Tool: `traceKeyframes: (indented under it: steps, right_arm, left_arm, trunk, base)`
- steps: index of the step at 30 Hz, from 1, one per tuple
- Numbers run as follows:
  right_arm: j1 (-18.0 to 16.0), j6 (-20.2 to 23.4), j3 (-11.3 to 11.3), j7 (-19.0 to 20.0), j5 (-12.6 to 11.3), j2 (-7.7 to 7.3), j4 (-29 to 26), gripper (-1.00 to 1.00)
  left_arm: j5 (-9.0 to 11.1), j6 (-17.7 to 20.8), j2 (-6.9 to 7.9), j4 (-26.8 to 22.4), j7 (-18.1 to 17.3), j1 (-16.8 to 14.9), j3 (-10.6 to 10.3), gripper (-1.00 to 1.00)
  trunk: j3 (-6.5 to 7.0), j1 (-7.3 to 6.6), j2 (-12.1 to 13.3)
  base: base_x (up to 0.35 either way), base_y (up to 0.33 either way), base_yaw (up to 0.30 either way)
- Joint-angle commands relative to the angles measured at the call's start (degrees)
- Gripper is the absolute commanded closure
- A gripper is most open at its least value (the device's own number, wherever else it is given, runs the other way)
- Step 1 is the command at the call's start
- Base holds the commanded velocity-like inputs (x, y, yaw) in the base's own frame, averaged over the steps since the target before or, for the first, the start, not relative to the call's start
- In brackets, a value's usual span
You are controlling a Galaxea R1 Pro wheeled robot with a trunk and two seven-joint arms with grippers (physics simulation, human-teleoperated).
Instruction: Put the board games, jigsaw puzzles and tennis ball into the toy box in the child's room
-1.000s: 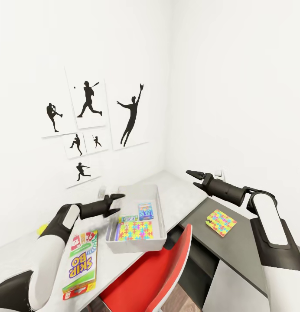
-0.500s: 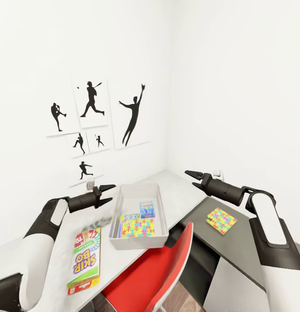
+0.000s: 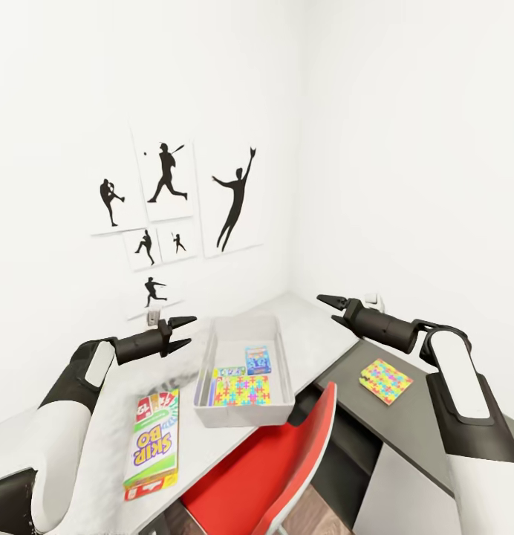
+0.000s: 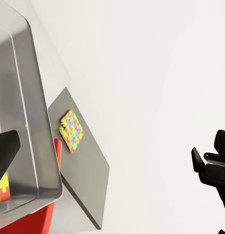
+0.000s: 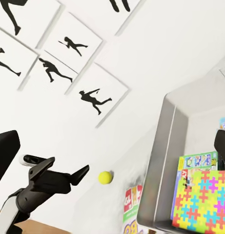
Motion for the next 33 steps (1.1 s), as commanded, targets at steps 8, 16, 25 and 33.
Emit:
traceKeyframes:
  steps: [8, 16, 25, 33]
  right_arm:
    - [-0.01, 0.21, -0.01, -0.75, -0.61, 0.00, -0.03, -1.00]
    - [0.05, 0.22, -0.01, -0.76, -0.56, 0.00, -0.02, -1.00]
    - [0.07, 0.20, -0.01, -0.76, -0.54, 0.00, -0.03, -1.00]
    - [0.07, 0.20, -0.01, -0.84, -0.52, 0.00, -0.05, -1.00]
  left_arm:
    - [-0.39, 0.16, -0.02, 0.04, -0.35, -0.04, 0.07, -1.00]
    - [-0.40, 0.16, -0.02, 0.04, -0.35, -0.04, 0.06, -1.00]
    - [-0.41, 0.16, -0.05, 0.04, -0.35, -0.04, -0.39, -1.00]
    - [-0.41, 0.16, -0.02, 0.04, -0.35, -0.04, -0.67, -1.00]
  trunk:
    - [0.62, 0.03, -0.05]
    - [0.98, 0.03, -0.05]
    - [0.99, 0.03, -0.05]
    - [1.19, 0.03, -0.05]
  base:
    - [0.000, 0.000, 0.140]
    - [0.000, 0.000, 0.078]
    - [0.000, 0.000, 0.002]
    - [-0.034, 0.000, 0.082]
